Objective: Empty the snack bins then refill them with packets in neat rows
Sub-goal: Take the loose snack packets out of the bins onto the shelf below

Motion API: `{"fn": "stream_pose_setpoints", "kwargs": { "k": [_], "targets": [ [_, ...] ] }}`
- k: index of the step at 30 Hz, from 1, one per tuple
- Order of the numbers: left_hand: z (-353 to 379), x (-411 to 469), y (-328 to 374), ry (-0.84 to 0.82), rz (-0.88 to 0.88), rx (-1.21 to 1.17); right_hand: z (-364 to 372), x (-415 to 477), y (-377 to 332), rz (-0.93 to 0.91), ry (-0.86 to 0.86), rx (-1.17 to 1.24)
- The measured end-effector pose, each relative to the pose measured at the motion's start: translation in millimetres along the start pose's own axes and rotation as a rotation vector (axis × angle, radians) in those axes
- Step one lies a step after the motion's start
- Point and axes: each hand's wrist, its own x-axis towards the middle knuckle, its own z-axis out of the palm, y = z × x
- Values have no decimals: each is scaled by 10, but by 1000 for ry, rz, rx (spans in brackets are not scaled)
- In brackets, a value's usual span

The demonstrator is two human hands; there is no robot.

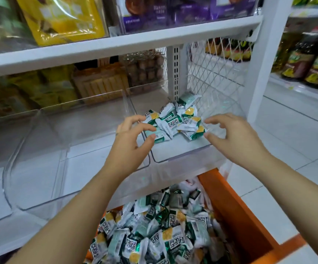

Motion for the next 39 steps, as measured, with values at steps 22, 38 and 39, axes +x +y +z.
{"fn": "stream_pose_setpoints", "kwargs": {
  "k": [22,38,39],
  "targets": [
    [46,34,-146,48,45,-157,321,971,103,-85,-560,-15],
    [33,-19,-42,59,51,-12,1,-862,-177,-298,-1035,-145],
    [36,-22,-37,62,50,-9,35,-882,-162,-294,-1058,-160]
  ]
}}
